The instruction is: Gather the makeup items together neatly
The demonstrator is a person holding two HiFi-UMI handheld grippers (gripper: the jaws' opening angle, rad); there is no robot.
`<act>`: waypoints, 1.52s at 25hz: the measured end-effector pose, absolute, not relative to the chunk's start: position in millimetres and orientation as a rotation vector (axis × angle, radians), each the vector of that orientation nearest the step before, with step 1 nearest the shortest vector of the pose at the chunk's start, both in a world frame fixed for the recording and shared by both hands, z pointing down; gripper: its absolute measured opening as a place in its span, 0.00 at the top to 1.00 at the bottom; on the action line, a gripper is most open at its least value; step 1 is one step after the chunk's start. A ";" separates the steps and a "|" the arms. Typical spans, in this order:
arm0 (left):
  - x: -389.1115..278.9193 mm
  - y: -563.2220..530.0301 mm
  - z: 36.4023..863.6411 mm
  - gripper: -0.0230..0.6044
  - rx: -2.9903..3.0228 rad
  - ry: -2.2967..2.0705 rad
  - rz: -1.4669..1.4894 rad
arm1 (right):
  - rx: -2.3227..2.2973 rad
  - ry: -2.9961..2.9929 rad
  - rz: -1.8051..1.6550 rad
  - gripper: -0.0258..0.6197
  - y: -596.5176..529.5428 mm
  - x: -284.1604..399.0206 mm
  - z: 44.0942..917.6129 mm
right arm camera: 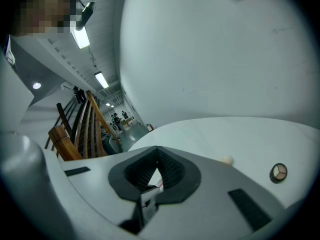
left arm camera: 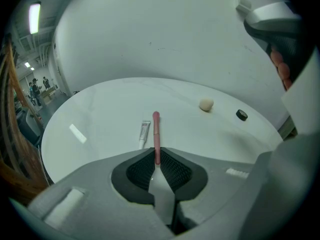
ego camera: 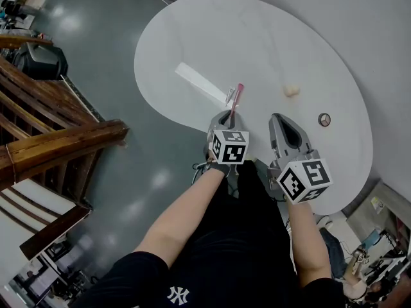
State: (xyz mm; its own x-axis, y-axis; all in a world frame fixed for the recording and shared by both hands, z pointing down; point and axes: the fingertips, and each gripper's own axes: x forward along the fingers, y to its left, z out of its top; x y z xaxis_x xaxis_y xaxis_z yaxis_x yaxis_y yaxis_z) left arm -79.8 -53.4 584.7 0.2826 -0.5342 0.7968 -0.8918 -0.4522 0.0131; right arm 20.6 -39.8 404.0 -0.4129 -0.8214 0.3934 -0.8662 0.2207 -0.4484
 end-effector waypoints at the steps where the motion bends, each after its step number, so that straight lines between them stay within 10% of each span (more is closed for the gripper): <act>1: -80.6 -53.7 585.3 0.90 2.094 -1.275 1.031 | 1.660 -2.396 0.960 0.94 -40.3 19.8 404.3; 38: -0.3 -64.4 528.4 0.86 2.304 -1.117 0.860 | 1.751 -2.373 0.948 0.94 -29.1 55.8 398.3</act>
State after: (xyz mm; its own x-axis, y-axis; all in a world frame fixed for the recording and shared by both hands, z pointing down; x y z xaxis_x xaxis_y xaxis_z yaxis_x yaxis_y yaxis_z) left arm -0.3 -64.4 528.4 0.4814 -0.5361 0.6935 -0.8074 -0.5790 0.1129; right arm 55.8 -29.1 398.3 -0.3606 -0.8522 0.3792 -0.8789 0.1744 -0.4439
